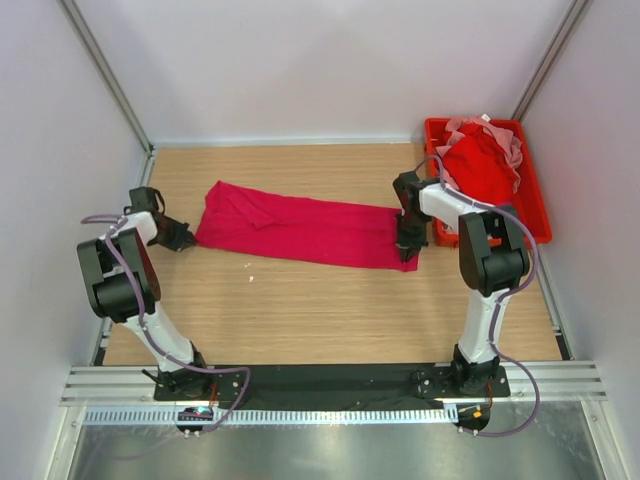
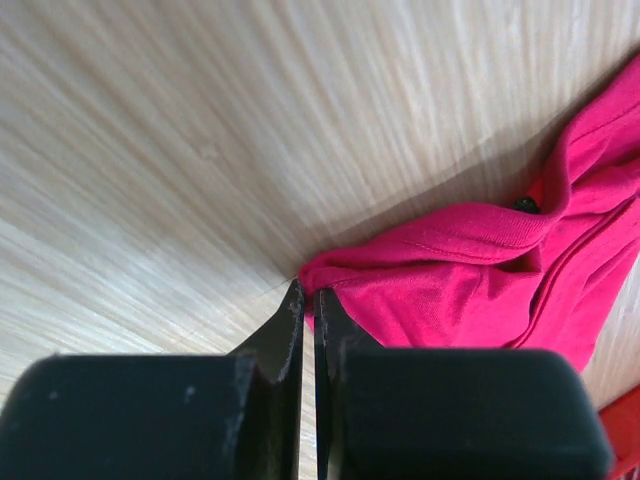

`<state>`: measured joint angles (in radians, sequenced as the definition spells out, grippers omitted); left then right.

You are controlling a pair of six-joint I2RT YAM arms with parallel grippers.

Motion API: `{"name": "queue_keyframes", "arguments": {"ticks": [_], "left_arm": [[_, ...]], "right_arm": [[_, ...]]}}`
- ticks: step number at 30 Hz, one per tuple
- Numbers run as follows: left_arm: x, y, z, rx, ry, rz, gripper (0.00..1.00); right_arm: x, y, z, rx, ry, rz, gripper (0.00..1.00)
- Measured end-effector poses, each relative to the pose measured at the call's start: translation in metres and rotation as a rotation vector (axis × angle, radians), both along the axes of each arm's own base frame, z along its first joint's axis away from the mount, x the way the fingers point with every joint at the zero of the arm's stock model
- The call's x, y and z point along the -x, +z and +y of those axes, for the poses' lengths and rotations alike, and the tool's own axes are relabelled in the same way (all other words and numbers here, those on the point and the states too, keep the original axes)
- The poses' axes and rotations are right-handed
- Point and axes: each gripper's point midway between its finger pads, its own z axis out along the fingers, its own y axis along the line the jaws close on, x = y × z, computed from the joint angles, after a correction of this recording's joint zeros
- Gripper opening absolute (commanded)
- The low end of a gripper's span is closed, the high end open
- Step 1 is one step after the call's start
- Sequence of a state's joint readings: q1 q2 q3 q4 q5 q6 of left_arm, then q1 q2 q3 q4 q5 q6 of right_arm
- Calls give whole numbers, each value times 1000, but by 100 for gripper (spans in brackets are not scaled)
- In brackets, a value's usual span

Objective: Fold and stack the t-shirts
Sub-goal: Fold the tshirt

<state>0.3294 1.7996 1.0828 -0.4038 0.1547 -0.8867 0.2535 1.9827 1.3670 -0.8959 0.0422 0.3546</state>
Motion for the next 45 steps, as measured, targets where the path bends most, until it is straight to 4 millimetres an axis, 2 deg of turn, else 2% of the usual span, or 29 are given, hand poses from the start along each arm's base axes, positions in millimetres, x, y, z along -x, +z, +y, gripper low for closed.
{"name": "queue_keyframes", "arguments": {"ticks": [9,13,17,19,20,24,30,35,40,45], "left_arm": [[-12,10,10,-85,-92,-27,0],[-7,9,10,-146,-133,-14,0],[4,21,9,-200,-131,-19,1],[13,25,9,-213,-110,-23,6],[18,25,9,-213,-96,-20,19],[31,20,9,-200,-49,13,30],[32,23,12,-184,-2,56,41],[22,46,14,-186,20,5,39],[5,64,-11,-117,-28,-67,38],[0,63,-61,-60,-132,-72,38]], "right_arm": [[3,0,-2,2,-17,-19,9],[3,0,-2,1,-18,-19,10],[2,0,-2,-1,-20,-19,10],[2,0,-2,-2,-21,-19,9],[2,0,-2,-3,-21,-19,9],[2,1,-2,-3,-21,-20,10],[5,2,-5,6,-21,-4,11],[8,2,-6,10,-19,5,14],[9,2,-7,13,-10,12,21],[12,2,-7,15,-1,22,25]]}}
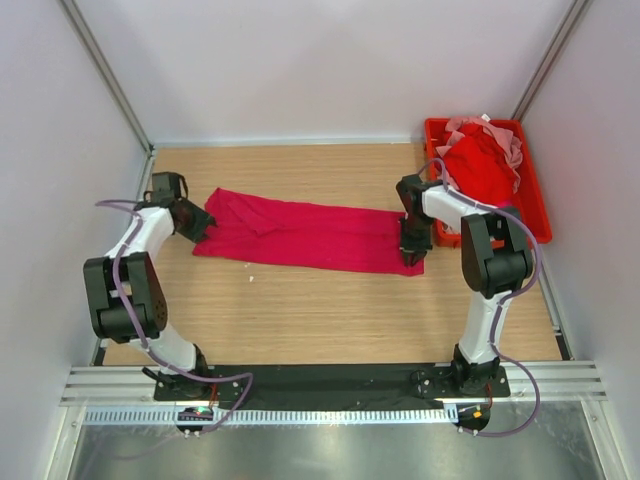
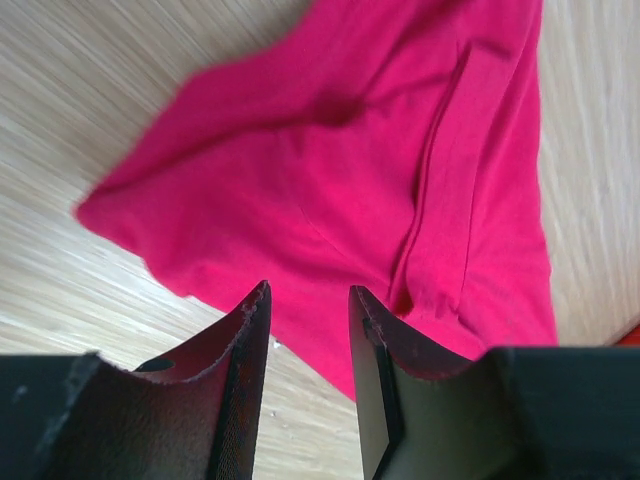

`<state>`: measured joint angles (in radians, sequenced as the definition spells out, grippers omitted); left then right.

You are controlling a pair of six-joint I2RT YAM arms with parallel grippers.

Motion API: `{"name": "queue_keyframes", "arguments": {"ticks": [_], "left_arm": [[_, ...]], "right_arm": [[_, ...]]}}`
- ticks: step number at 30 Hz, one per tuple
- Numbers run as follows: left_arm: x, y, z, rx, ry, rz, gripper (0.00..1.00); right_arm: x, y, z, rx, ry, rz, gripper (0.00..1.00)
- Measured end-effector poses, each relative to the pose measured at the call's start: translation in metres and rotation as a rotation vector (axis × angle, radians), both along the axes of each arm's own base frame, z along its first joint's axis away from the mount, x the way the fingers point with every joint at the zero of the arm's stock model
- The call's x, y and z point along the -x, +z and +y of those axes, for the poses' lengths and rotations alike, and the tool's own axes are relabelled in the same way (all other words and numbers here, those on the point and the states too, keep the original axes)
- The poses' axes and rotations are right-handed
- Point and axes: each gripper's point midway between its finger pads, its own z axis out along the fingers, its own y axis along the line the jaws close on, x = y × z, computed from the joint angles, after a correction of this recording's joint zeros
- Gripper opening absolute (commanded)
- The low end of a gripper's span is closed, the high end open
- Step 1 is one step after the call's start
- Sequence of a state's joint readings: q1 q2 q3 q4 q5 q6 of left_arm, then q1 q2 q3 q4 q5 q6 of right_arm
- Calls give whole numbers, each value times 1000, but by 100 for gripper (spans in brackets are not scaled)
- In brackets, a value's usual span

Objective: Fold and stack the t-shirts
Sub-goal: Fold the tshirt

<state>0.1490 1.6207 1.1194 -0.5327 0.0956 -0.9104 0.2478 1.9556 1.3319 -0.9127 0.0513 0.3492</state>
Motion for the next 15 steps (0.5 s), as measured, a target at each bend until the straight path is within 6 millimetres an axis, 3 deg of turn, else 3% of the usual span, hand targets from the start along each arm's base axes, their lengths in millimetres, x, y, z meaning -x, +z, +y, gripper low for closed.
{"name": "queue_keyframes", "arguments": {"ticks": [3,5,9,15], "left_arm": [[2,-10,-19,15,-38,31,39],[5,-25,-21,15,-40,74,38],[17,-65,-10,-36,-39,216,38],[-9,-66,14,-171,-113,245,37]], "right_arm": [[3,-1,1,0,4,6,26],[6,-1,3,-3,9,8,26],[16,-1,6,-12,22,21,27],[26,0,17,-31,52,38,30]]}}
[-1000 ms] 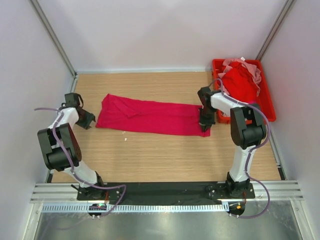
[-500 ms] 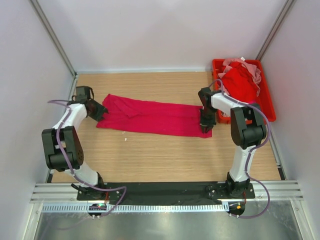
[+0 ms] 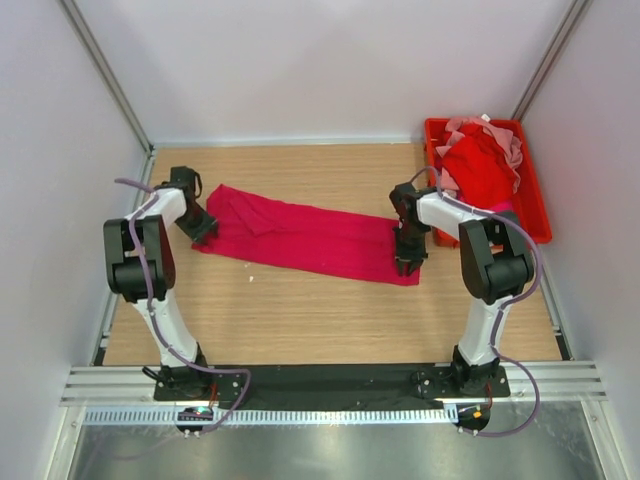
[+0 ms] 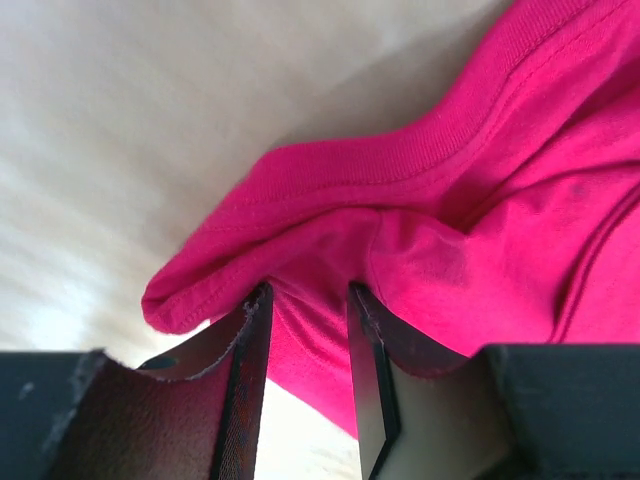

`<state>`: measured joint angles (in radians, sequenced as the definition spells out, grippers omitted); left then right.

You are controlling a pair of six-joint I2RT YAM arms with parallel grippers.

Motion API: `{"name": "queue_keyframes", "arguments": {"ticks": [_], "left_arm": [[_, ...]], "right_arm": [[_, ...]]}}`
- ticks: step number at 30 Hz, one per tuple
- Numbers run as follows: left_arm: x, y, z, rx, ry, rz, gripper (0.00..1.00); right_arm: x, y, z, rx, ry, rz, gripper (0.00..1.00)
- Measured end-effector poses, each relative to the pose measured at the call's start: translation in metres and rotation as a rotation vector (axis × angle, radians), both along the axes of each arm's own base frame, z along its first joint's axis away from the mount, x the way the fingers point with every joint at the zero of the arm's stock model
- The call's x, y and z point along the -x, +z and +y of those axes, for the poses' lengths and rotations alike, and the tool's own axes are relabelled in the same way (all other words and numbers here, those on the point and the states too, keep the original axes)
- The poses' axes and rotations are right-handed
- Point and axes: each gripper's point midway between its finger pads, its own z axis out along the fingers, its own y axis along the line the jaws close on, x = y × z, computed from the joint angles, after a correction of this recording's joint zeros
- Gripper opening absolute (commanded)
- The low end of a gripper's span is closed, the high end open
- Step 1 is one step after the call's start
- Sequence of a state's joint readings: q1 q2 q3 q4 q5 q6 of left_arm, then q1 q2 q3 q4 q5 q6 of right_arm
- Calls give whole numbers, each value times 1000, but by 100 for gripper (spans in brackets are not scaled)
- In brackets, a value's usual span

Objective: Fold and stack the t-shirts
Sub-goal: Fold the tshirt

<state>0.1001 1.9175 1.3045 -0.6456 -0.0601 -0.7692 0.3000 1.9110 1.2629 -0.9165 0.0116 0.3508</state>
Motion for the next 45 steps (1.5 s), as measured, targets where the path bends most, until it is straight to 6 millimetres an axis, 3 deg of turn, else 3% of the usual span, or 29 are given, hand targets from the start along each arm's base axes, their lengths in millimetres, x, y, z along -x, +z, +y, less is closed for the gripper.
{"name": "queue_keyframes", "arguments": {"ticks": [4,9,13,16,18,20,23,25,28,31,37,42,45], "left_arm": [[-27,1,18,-100,-108,-2,37],[-65,8,34,-178,-196,-23,44],[-79,25,35,-178,-185,-64,53],[-83,42,32,-165,-143,-98,54],[-79,56,27,-155,-120,-114,55],[-75,74,22,-146,-103,-149,55],[-61,103,12,-120,-88,-206,54],[-50,116,5,-98,-84,-239,54],[-31,121,-8,-54,-90,-248,54],[-18,110,-23,-24,-118,-218,54],[10,89,-59,33,-203,-144,54],[40,109,-83,50,-257,-165,54],[55,129,-83,47,-261,-209,55]], "right_arm": [[15,1,25,-62,40,38,34],[26,14,63,-169,75,77,50],[-7,48,76,-199,76,-6,63],[-52,77,83,-199,84,-136,66],[-77,88,86,-180,95,-198,68],[-96,86,85,-153,99,-226,68],[-115,65,80,-96,105,-218,68],[-117,45,73,-65,101,-183,69],[-114,22,63,-40,91,-136,69],[-107,8,47,-26,63,-97,69],[-102,3,32,-23,34,-105,69],[-78,1,26,-8,9,-125,69],[-47,1,26,-5,-17,-115,70]]}}
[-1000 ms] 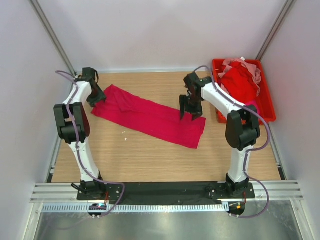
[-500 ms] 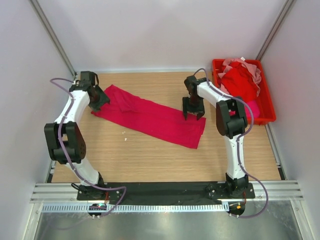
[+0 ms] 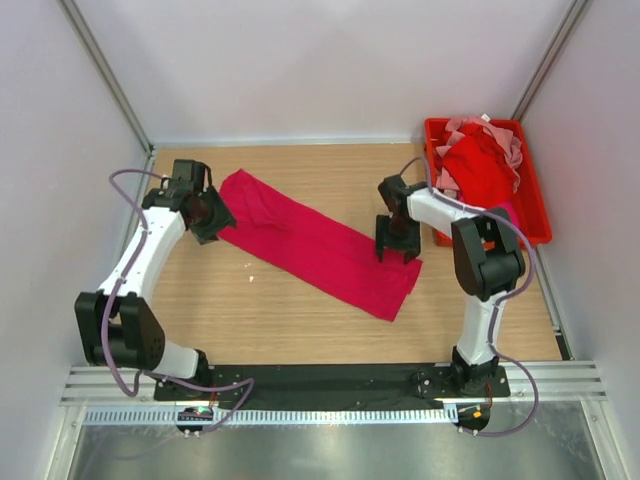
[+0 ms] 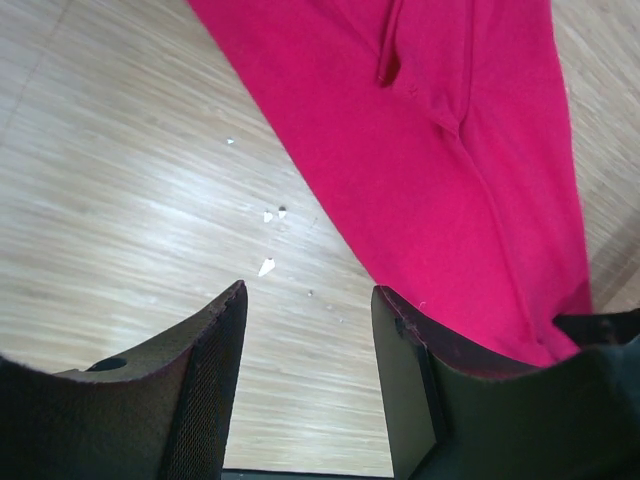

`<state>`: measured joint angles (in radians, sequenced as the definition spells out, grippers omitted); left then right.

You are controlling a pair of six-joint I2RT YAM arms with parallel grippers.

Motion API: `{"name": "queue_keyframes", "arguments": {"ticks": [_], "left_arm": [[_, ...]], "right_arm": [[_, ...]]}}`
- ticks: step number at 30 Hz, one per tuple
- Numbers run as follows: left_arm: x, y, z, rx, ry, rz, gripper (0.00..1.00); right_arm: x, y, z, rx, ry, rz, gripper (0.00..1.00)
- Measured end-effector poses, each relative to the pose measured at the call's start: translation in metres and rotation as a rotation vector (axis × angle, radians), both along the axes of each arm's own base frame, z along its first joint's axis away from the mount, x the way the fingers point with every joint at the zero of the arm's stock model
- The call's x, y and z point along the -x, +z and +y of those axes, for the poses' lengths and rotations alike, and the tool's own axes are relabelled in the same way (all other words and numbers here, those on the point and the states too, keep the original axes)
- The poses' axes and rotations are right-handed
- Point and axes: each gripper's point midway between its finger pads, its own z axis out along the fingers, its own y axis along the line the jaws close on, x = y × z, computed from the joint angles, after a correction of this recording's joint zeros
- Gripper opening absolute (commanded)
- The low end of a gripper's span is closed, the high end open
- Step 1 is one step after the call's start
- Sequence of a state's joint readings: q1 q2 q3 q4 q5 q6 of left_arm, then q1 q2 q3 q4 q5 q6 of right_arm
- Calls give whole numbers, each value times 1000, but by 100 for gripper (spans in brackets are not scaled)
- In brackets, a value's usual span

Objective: Fold and stack the t-shirts
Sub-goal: Fold the tshirt

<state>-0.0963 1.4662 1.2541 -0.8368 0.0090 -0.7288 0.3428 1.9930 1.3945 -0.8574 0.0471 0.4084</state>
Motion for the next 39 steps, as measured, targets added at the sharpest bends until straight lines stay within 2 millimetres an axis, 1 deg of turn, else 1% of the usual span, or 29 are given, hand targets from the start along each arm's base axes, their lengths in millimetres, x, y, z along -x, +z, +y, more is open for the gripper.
{"name": "queue_keyframes", "arguments": {"ticks": [2,5,7,8,11,12,13,14,16,19,20,21,22,25,27,29,31,34,39], "left_arm": [[6,9,3,-12,4,-15,57],[11,12,6,-24,4,-14,59],[12,7,6,-27,1,4,59],[12,4,5,-25,0,20,59],[8,-10,4,-24,1,90,59],[4,-14,3,-25,3,107,60],[-2,-20,4,-32,11,128,60],[-7,-24,5,-39,19,141,61],[-16,-30,8,-57,48,161,62],[-31,-35,12,-91,93,163,63],[-38,-37,13,-102,109,159,63],[-44,-39,14,-116,124,161,63],[-50,-41,14,-124,133,159,63],[-74,-54,13,-159,173,168,63],[-88,-68,13,-184,195,181,63],[-98,-83,13,-205,206,200,62],[-106,-97,13,-219,207,211,62],[-119,-112,11,-232,195,223,63],[-153,-122,6,-253,129,191,63]], "right_arm": [[22,0,4,-1,-9,3,71],[65,0,24,-14,2,31,73],[92,0,45,-41,24,53,73],[102,1,53,-61,31,65,74],[131,10,94,-178,67,105,77],[134,14,101,-203,79,106,79],[136,20,107,-227,90,102,82],[135,28,109,-239,94,95,83],[120,49,110,-245,105,39,87],[92,84,105,-236,127,-84,89],[83,95,99,-227,133,-127,89],[76,106,90,-214,135,-169,89],[72,113,83,-204,133,-193,90],[65,128,49,-155,107,-236,90],[64,131,28,-128,82,-244,90],[66,129,9,-104,54,-232,90],[70,123,-5,-82,37,-204,90],[74,118,-15,-63,36,-176,90],[75,116,-18,-51,48,-167,90]]}}
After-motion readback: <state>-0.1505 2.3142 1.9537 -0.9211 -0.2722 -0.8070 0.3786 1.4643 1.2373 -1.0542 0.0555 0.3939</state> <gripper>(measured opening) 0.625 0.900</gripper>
